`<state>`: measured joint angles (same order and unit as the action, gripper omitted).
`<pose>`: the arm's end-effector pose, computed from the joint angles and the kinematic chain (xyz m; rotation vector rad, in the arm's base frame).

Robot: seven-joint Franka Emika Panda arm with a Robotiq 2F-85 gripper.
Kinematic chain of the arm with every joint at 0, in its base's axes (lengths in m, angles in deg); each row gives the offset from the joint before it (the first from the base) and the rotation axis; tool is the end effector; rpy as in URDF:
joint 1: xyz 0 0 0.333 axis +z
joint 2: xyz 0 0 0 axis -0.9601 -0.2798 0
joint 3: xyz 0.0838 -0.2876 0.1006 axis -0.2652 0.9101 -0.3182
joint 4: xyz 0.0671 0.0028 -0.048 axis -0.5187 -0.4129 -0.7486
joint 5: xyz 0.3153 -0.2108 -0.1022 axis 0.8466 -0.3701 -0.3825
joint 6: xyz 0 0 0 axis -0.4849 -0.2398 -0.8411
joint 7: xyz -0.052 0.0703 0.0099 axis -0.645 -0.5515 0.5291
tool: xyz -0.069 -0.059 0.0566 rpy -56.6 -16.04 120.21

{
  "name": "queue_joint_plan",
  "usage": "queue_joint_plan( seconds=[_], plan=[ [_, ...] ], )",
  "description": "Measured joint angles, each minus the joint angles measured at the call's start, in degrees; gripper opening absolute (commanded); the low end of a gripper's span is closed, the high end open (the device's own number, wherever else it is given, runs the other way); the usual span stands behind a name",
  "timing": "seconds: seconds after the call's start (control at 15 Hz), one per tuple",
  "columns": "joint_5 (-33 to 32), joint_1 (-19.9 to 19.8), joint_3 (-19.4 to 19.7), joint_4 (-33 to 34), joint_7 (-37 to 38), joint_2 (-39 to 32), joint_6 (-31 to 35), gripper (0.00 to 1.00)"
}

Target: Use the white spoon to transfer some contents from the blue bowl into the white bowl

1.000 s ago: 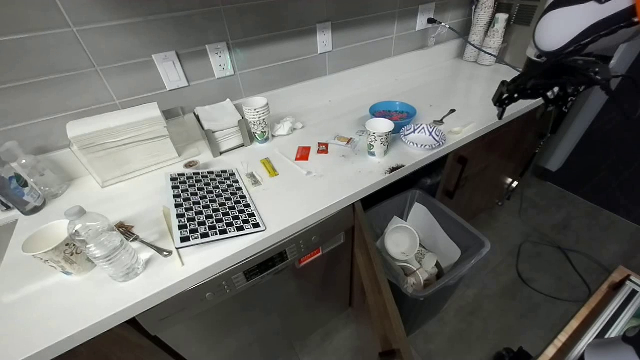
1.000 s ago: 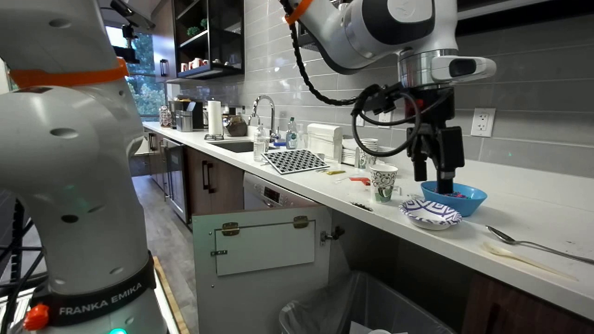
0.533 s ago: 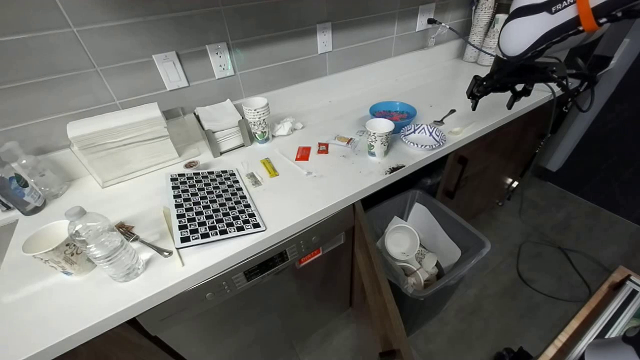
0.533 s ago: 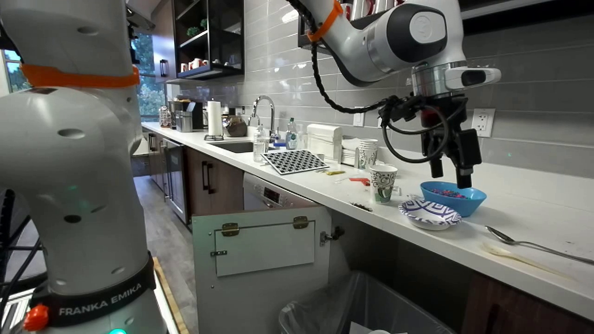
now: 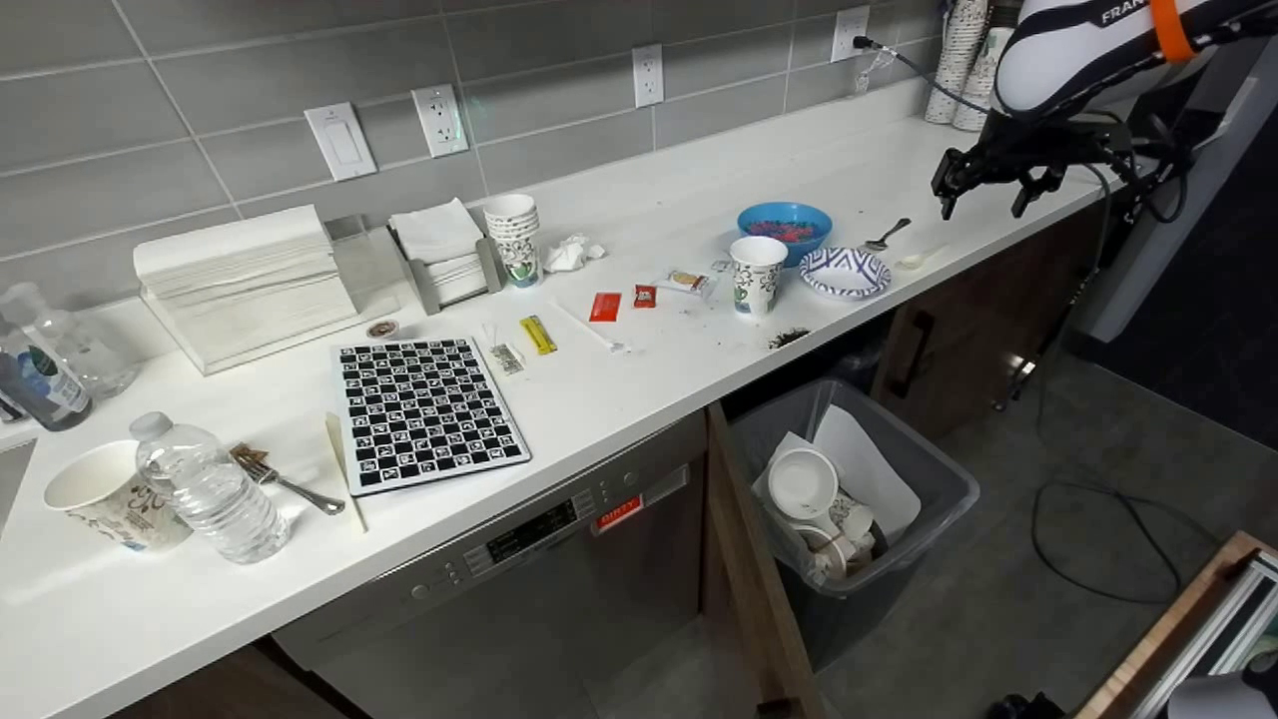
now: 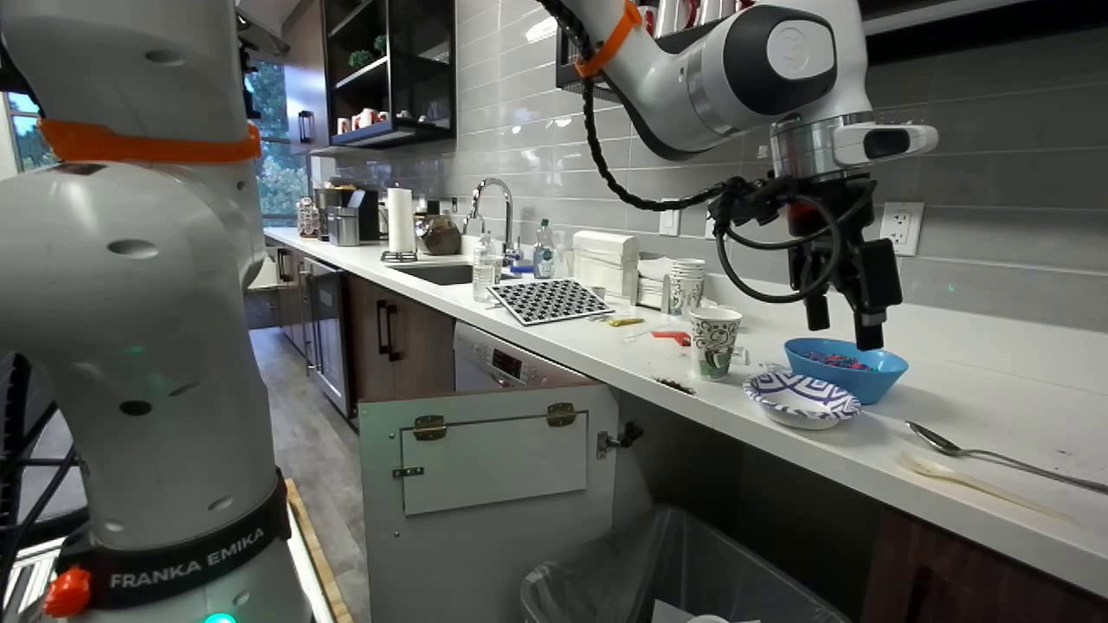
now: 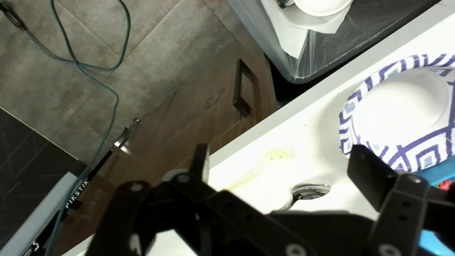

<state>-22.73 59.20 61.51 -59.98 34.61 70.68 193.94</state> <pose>0.5098 -0.2277 0.4117 2.7955 -1.0093 0.3170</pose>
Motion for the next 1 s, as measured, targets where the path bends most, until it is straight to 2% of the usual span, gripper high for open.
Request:
queue_joint_plan(
  seconds=[0.2, 0.4, 0.67, 1.0],
  plan=[
    [0.0, 0.1, 0.1, 0.0, 0.0, 0.0, 0.0, 1.0],
    [-1.1, 0.2, 0.6, 1.8, 8.2, -1.5, -0.3, 1.0],
    [-0.9, 1.1, 1.3, 7.7, 17.9, -8.0, -0.7, 1.0],
    [3.9, 1.7, 2.7, 15.9, 18.7, -17.6, -0.7, 1.0]
  ],
)
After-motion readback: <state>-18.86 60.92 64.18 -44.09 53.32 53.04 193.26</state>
